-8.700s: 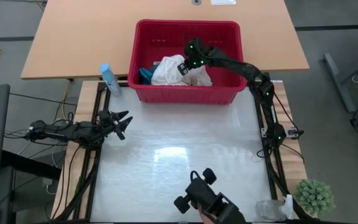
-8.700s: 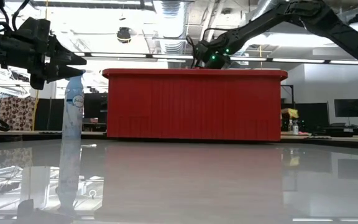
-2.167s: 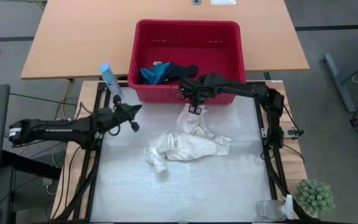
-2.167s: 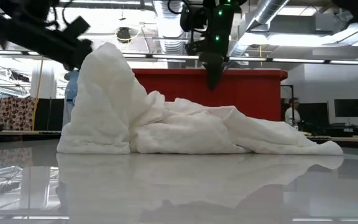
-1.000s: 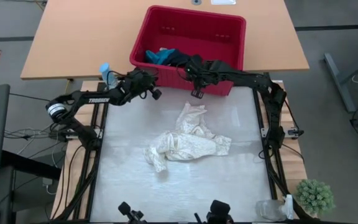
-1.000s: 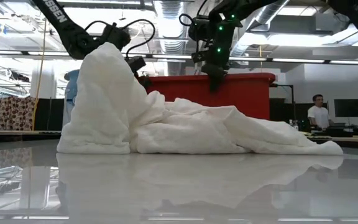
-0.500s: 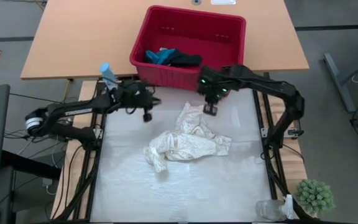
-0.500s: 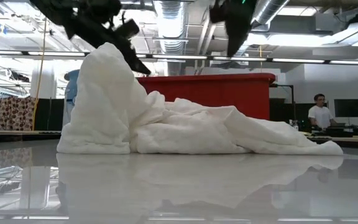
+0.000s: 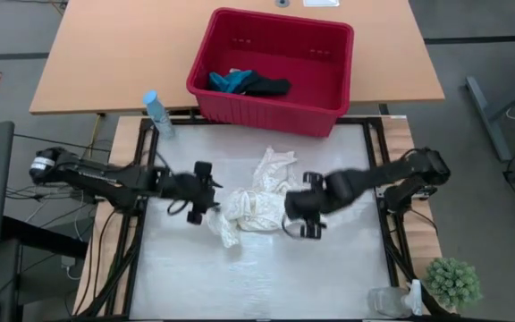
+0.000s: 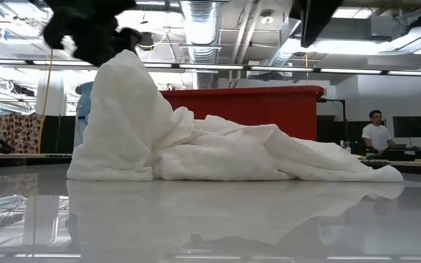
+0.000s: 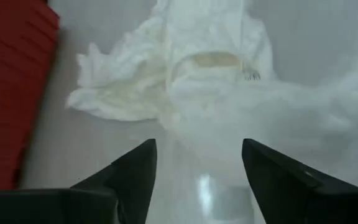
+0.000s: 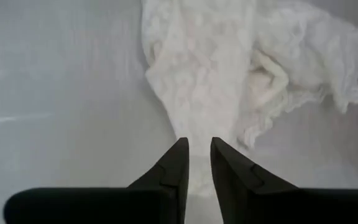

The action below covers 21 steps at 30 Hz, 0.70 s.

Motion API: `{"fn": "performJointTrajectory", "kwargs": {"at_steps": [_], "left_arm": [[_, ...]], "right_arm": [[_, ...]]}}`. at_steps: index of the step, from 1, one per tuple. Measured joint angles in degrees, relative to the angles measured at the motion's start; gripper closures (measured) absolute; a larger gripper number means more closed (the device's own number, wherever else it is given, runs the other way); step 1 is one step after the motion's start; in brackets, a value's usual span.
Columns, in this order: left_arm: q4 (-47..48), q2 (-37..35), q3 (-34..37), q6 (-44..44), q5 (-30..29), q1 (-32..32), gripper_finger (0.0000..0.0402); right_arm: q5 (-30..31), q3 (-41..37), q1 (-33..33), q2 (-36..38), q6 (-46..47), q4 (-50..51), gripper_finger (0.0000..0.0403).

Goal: Fold Laundry from Bin
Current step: Fold the white shirt

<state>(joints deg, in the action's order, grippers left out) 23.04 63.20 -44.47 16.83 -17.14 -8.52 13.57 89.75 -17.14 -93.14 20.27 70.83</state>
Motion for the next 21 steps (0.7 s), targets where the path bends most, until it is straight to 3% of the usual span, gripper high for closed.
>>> {"fn": "performJointTrajectory", "kwargs": {"at_steps": [4, 9, 13, 21], "left_arm": [[0.2, 0.0, -0.4, -1.3, -12.6, -11.5, 0.0165], [-0.7, 1.4, -2.9, -4.5, -21.4, -23.0, 0.0165], [-0.4, 7.2, -7.2, -3.5, -29.5, -28.8, 0.0165], [5.5, 22.3, -19.3, -4.6, -29.7, -29.1, 0.0165]], "right_arm": [[6.1, -6.8, -6.8, 0.0, 3.1, -9.1, 0.0302], [12.5, -14.9, -12.2, 0.1, 5.6, -19.1, 0.0302], [18.2, -20.3, -14.2, 0.1, 7.2, -26.3, 0.0295], [19.3, -27.2, -15.7, 0.1, 11.3, -31.5, 0.0230]]}}
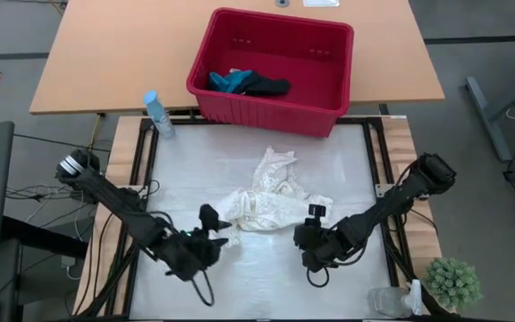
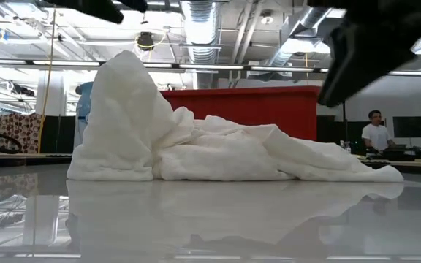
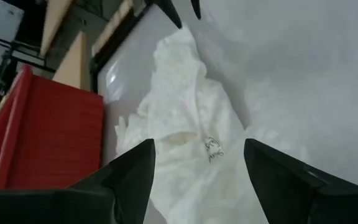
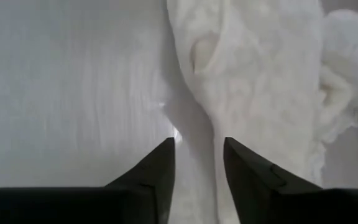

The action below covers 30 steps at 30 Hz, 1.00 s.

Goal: Fold Laundry from Bin
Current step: Fold the white shirt

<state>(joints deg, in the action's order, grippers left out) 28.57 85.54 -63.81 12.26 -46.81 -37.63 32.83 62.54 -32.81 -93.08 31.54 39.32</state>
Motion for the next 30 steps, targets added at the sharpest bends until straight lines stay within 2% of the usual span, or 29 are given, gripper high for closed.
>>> {"fn": "performJointTrajectory", "kwargs": {"at_steps": [6, 9, 12, 17, 22, 26, 30], "left_arm": [[4.5, 1.8, -3.2, -6.0, -1.1, -1.6, 0.0164], [4.9, 1.8, -3.2, -10.1, -4.9, -2.7, 0.0164], [4.9, 1.8, -3.2, -13.2, -6.2, -3.1, 0.0164], [4.5, 1.8, -3.2, -16.7, -8.2, -3.1, 0.0164], [3.5, 1.8, -3.2, -21.1, -9.3, -3.0, 0.0164], [1.2, 3.0, -3.2, -22.9, -9.6, -2.5, 0.0166], [-0.3, 6.9, -3.2, -20.4, -9.2, -2.2, 0.0173]], "right_arm": [[1.1, -2.4, 0.0, -0.7, -2.8, -6.5, 0.0191], [2.0, -2.4, 0.4, -2.7, -7.4, -7.8, 0.0189], [4.4, -2.4, 1.3, -5.9, -12.0, -8.9, 0.0189], [9.4, -2.3, 3.5, -11.0, -13.0, -8.8, 0.0191], [9.9, -2.3, 5.1, -14.5, -13.0, -9.6, 0.0192], [11.2, -2.2, 5.6, -15.5, -10.0, -9.8, 0.0219], [12.1, -2.2, 5.4, -14.8, -9.9, -9.8, 0.0294]]}}
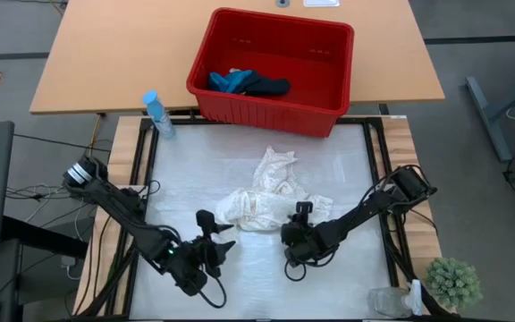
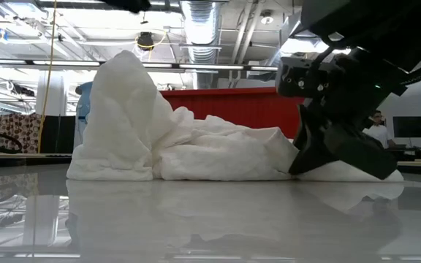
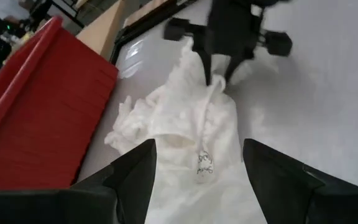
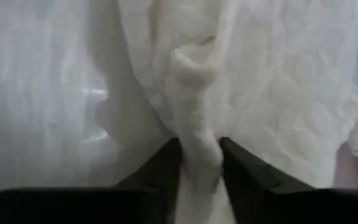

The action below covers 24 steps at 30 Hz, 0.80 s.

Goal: Fold Laundry from Bin
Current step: Fold the white shirt

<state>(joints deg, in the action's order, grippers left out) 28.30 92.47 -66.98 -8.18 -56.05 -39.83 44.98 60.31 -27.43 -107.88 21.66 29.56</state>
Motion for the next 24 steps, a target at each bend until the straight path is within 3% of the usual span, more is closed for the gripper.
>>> {"fn": "performJointTrajectory", "kwargs": {"at_steps": [4, 14, 24], "left_arm": [[0.1, 3.8, 0.0, 1.7, 0.2, 0.5, 0.0177], [-2.5, 4.8, 0.0, 2.5, -0.1, 2.1, 0.0178], [-1.6, 4.8, -1.1, 2.5, -0.2, 2.8, 0.0178]], "right_arm": [[0.1, 1.4, -0.3, 0.7, -1.2, 1.6, 0.0380], [2.0, 10.5, 0.7, 0.7, -3.4, 10.6, 0.0381], [7.7, 23.6, 1.0, 0.7, -3.5, 30.6, 0.0381]]}}
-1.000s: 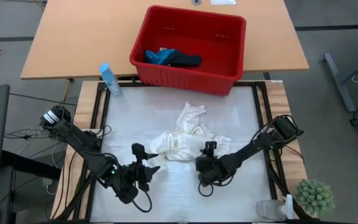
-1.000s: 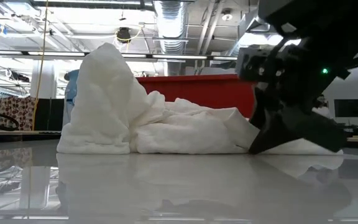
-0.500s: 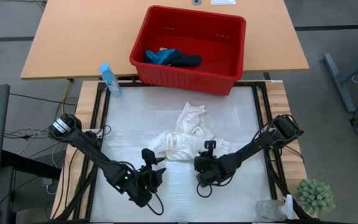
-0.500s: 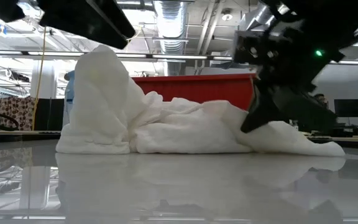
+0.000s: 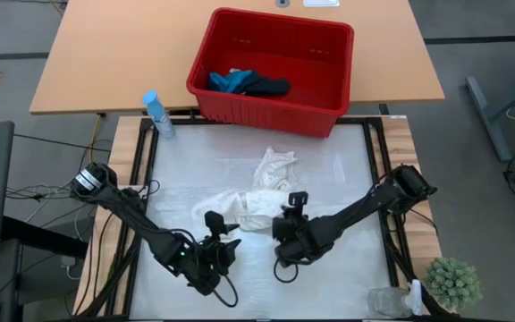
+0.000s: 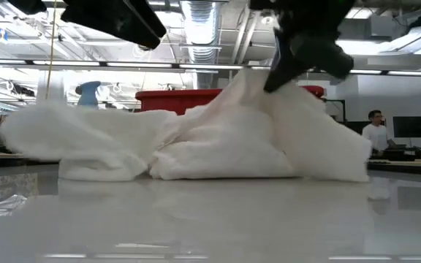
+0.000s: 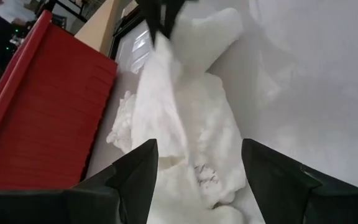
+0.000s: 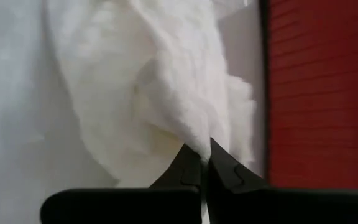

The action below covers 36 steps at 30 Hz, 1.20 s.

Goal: Fold Laundry from Bin
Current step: Fold the white shirt

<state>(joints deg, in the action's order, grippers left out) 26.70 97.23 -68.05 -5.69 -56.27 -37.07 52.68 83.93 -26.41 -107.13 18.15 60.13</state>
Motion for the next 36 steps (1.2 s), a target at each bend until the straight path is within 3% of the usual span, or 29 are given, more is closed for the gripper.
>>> {"fn": "performJointTrajectory", "kwargs": {"at_steps": [9, 16, 27, 32, 36], "left_arm": [[1.1, 0.2, 0.0, -2.1, 0.9, 1.0, 0.0178], [5.4, 3.7, -0.1, -7.8, 1.7, 0.8, 0.0178], [10.5, 17.6, 0.0, -7.7, 3.3, -0.5, 0.0178], [12.5, 18.9, 0.0, -11.5, -1.0, 0.3, 0.0178], [13.1, 19.0, 0.0, -13.5, -0.7, 1.7, 0.0178]], "right_arm": [[3.4, 9.4, 1.3, 0.0, 4.7, 14.2, 0.0381], [3.2, 10.4, 3.9, 0.0, 4.3, 14.6, 0.0381], [2.9, 10.4, 4.4, 0.0, 4.3, 14.4, 0.0381], [2.8, 10.4, 4.3, 0.0, 4.3, 14.3, 0.0381], [2.8, 10.4, 4.3, 0.0, 4.3, 14.2, 0.0381]]}}
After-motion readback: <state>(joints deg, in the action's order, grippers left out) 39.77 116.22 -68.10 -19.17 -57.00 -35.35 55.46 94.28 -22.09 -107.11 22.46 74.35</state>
